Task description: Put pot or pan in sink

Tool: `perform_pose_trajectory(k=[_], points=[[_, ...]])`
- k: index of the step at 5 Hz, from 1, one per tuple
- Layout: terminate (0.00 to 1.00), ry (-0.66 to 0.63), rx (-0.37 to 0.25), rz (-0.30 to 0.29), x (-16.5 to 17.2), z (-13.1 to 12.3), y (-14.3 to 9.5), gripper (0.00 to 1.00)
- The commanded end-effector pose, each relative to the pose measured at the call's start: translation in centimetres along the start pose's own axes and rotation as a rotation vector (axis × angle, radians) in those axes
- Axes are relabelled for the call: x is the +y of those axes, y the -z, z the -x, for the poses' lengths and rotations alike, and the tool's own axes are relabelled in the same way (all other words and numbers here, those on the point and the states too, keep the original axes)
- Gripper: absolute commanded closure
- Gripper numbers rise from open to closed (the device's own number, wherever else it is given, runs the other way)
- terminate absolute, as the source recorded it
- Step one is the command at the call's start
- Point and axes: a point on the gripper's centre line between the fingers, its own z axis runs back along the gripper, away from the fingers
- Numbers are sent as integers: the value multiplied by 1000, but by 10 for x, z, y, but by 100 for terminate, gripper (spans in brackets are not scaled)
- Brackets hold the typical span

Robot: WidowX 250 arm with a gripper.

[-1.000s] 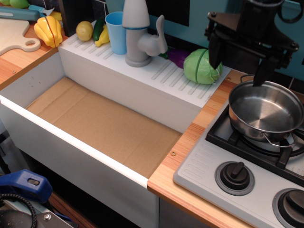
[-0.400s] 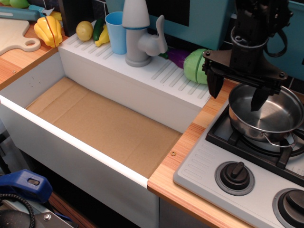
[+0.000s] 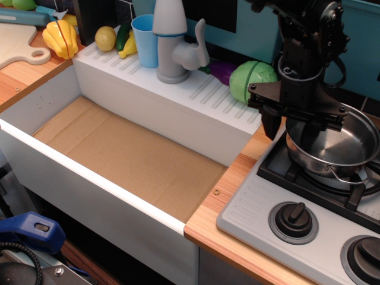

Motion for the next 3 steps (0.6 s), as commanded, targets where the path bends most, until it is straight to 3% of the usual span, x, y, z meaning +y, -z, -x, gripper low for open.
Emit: perform_pose_trajectory(k=[1,3], points=[[0,-9,-12,19,4,-4,-14,100],[0,8,-8,-85,47,9,-39,100]])
